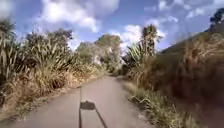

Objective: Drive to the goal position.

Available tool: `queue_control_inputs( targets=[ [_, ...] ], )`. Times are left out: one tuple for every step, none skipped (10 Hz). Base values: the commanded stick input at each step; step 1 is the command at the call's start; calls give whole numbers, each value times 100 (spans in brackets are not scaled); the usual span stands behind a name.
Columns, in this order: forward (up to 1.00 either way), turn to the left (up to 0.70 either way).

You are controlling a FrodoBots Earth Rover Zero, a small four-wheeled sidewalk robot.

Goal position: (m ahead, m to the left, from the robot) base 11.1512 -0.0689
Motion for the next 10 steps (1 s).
queue_control_inputs(
  targets=[
    [70, -1],
    [70, -1],
    [70, -1],
    [70, -1],
    [70, -1],
    [70, -1],
    [70, -1],
    [70, -1],
    [70, -1],
    [70, -1]
  ],
)
